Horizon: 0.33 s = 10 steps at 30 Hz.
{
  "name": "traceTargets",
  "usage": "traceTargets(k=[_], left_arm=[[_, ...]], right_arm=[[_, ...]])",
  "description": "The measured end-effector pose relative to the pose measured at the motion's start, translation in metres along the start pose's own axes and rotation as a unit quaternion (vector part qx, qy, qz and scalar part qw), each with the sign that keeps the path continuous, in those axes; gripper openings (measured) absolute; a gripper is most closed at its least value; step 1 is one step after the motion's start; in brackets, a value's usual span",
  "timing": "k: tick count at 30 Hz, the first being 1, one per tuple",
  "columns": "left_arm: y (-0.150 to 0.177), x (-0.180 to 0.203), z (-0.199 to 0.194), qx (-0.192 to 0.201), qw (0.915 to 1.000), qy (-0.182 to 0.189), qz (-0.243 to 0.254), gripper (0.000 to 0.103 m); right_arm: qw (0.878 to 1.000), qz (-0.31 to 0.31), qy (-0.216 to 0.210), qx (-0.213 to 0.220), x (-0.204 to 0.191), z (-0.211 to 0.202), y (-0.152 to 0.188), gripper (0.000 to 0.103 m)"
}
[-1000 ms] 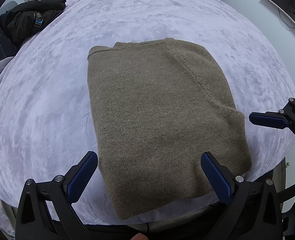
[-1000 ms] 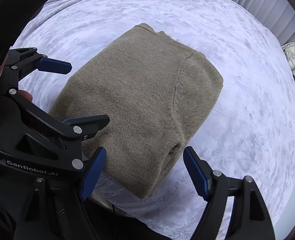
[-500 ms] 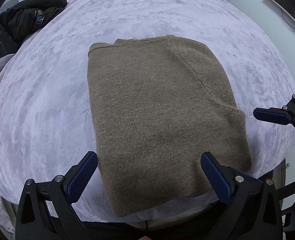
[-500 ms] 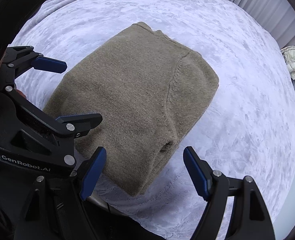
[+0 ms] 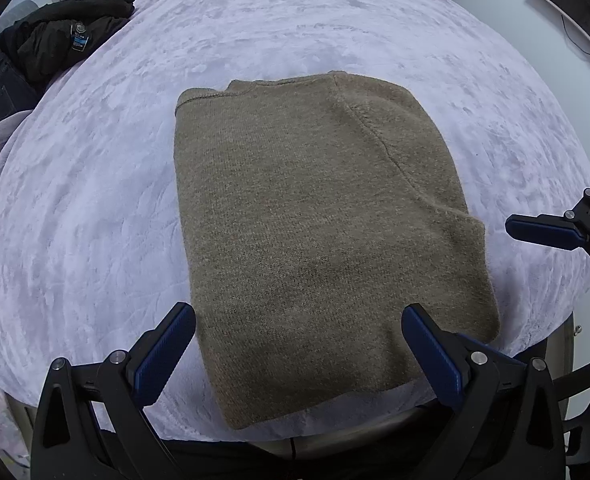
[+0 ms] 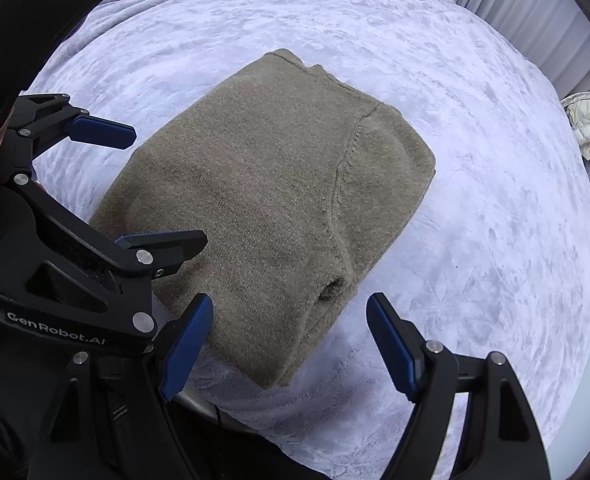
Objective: Fold small clothes
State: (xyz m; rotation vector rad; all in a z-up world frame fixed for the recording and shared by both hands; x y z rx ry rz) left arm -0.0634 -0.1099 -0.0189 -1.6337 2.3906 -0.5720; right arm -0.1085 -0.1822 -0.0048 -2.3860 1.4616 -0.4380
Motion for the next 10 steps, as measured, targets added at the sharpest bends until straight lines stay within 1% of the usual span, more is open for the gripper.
traceTargets(k=[3, 6, 8, 10], left_arm=[[0.0, 0.0, -0.001, 0.001, 1.0, -0.001, 0.0, 0.103], [-0.002, 0.004, -0.006, 0.007, 0.9999, 0.009, -0.002, 0.103], [-0.008, 0.013, -0.013, 0.017, 0.9996, 0.021, 0.005, 0.103], [-0.021, 0.028, -0.021, 0.034, 0.999, 0.025, 0.017, 0.103]], right_arm=[[1.0, 0.0, -0.001, 0.002, 0.0, -0.001, 0.0, 0.082], [1.0, 0.003, -0.003, 0.006, 0.001, -0.003, 0.001, 0.082], [1.0, 0.009, -0.001, 0.012, 0.005, -0.005, 0.004, 0.082], [0.999, 0.027, 0.002, 0.021, 0.016, -0.01, 0.011, 0.082]])
Point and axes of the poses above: each gripper's, at about its wrist camera, not at the fingertips, and z roughly the way its jaws point, x to its right, y to its underside, the point moved 10 cm from there along z, roughly the way its jaws point, and after that the axes turned 7 degrees about x, right-handed, at the moved point
